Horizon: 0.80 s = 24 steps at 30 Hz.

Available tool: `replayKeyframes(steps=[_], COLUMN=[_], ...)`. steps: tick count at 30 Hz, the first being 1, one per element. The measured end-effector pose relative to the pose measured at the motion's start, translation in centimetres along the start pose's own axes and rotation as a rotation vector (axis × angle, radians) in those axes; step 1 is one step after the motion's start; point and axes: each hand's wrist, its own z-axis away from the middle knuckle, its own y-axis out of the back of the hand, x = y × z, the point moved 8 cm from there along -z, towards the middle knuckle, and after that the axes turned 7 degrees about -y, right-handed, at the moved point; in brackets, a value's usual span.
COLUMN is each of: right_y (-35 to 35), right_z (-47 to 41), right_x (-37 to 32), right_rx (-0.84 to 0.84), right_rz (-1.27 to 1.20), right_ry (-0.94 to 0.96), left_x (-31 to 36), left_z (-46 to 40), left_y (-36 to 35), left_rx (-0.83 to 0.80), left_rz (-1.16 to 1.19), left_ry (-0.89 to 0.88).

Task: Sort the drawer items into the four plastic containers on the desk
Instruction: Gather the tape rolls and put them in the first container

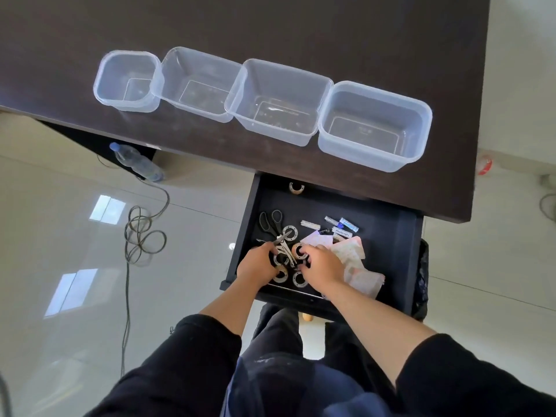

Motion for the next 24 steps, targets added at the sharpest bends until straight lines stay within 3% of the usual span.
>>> replayKeyframes(steps=[9,24], right_y=[-1.05,-0.9], right_z=[-0.64,-0.95], right_x=[-0.31,-0.39], right_rx=[-0.054,-0.008], right_rz=[0.116,0.157], right_ry=[-0.012,0.009], left_x=[0.12,0.13], left_z=[-0.49,-0.62], left_y=[-0.04,-0.48], left_rx=[0.058,-0.025], left_rz=[-0.174,-0.14], left_ry=[-0.027,-0.065])
